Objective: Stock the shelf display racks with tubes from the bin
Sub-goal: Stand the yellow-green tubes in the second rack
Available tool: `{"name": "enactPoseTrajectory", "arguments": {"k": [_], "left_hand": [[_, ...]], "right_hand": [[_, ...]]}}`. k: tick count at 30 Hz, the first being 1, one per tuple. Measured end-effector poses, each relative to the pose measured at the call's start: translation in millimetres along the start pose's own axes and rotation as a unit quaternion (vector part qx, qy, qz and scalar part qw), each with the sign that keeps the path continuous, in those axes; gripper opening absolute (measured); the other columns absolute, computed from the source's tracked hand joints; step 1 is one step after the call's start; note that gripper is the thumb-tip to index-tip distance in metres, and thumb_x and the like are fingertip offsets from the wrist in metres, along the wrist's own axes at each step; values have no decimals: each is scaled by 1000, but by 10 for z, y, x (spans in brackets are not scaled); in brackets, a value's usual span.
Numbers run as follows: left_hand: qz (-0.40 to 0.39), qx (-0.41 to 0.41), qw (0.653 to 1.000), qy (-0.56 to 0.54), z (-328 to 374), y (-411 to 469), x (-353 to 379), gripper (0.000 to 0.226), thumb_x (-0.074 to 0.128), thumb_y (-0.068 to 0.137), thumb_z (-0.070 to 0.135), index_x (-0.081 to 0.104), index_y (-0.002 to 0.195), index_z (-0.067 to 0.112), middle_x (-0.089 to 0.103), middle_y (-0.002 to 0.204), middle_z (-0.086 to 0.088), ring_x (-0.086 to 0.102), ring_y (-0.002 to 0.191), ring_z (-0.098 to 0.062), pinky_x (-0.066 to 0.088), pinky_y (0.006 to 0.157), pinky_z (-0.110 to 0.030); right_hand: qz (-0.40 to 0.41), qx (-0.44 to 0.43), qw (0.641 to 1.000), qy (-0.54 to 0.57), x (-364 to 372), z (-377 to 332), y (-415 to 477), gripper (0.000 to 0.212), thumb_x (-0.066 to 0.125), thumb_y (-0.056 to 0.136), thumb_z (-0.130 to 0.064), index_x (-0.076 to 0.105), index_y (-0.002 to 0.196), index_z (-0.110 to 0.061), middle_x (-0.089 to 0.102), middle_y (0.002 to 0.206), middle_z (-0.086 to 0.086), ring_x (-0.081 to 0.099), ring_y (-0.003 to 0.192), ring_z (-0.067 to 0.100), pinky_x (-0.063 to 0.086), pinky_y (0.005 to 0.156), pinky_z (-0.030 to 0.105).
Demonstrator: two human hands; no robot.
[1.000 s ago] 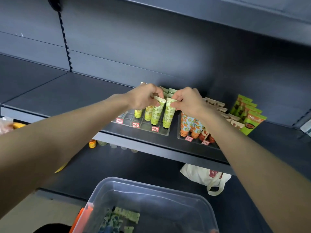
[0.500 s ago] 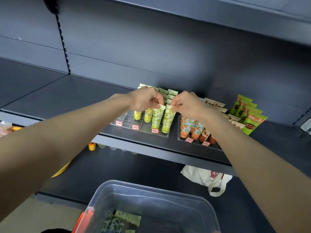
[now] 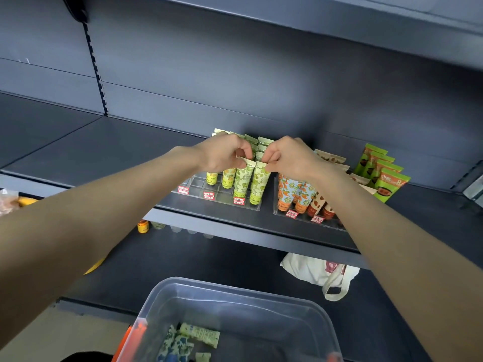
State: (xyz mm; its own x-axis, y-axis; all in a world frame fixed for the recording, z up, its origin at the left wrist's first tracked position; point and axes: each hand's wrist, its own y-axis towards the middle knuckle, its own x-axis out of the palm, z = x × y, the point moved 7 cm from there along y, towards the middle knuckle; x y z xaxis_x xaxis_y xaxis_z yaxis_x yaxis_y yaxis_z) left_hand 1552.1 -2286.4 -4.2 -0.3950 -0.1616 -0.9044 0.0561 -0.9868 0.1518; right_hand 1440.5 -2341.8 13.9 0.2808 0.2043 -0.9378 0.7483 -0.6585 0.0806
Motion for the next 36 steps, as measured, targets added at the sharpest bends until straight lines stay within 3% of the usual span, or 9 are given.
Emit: {"name": "enactPoseTrajectory", "arguments": {"k": [7, 13, 17, 21, 23, 26, 28, 33, 36], "left_hand": [[75, 14, 997, 26, 93, -253, -279, 24, 62, 87, 23, 63, 109, 14, 61, 105, -4, 52, 92, -15, 43, 88, -30], [59, -9, 998, -8, 155, -888, -7, 18, 60, 87, 23, 64, 104, 17, 67, 91, -1, 60, 84, -17, 40, 74, -22], [6, -46, 997, -58, 65, -1370, 604, 18, 60, 88, 19, 64, 103, 12, 64, 85, 0, 58, 77, -15, 46, 77, -26], [-78, -115, 987, -82, -213, -1913, 1546, 15, 60, 87, 21, 65, 99, 15, 63, 81, 5, 62, 79, -17, 51, 79, -34], [-120, -158, 975, -97, -358, -2193, 2004, 12, 60, 87, 23, 64, 97, 18, 62, 81, 7, 63, 83, -18, 51, 81, -37], [-181, -235, 946, -129, -515, -2543, 2596, 17, 56, 89, 21, 63, 104, 18, 67, 93, 3, 63, 94, -19, 47, 83, -28], [-189, -276, 932, -138, -575, -2687, 2877, 18, 56, 87, 16, 64, 103, 13, 69, 98, -3, 62, 96, -21, 44, 81, -28], [-184, -305, 919, -171, -662, -2805, 3340, 6, 52, 86, 9, 56, 88, 4, 56, 80, -13, 54, 78, -25, 32, 64, -33], [-193, -315, 912, -179, -720, -2821, 3567, 10, 57, 83, 12, 54, 91, 7, 55, 85, -13, 55, 88, -30, 40, 71, -36]], "right_hand": [[44, -25, 999, 8, -106, -127, -132, 21, 66, 83, -8, 70, 103, -13, 68, 93, 1, 61, 96, 17, 49, 95, 39], [75, -42, 996, 25, 144, -187, -581, 21, 61, 86, -8, 70, 103, -14, 67, 95, 1, 59, 87, 13, 51, 86, 30], [23, -39, 997, 57, 759, -136, -973, 21, 60, 85, -6, 71, 102, -10, 72, 94, 6, 66, 87, 20, 53, 84, 35], [-59, 22, 994, 86, 1743, 77, -1424, 21, 58, 83, -9, 72, 98, -14, 73, 92, 6, 66, 88, 28, 53, 83, 40], [-118, 52, 987, 94, 2254, 182, -1659, 22, 57, 85, -10, 71, 101, -15, 72, 99, 6, 65, 93, 27, 52, 84, 39], [-188, 80, 972, 113, 2933, 286, -1951, 24, 58, 88, -9, 69, 108, -10, 71, 106, 6, 65, 99, 23, 49, 85, 29], [-209, 99, 964, 130, 3309, 344, -2076, 25, 59, 88, -9, 68, 111, -9, 70, 110, 8, 65, 101, 23, 48, 85, 27], [-233, 113, 955, 144, 3973, 481, -2105, 39, 57, 90, -9, 55, 130, -7, 58, 130, 13, 52, 121, 31, 40, 104, 37], [-225, 100, 960, 134, 4163, 549, -1984, 45, 54, 94, -14, 46, 138, -11, 49, 141, 9, 42, 128, 30, 34, 106, 39]]}}
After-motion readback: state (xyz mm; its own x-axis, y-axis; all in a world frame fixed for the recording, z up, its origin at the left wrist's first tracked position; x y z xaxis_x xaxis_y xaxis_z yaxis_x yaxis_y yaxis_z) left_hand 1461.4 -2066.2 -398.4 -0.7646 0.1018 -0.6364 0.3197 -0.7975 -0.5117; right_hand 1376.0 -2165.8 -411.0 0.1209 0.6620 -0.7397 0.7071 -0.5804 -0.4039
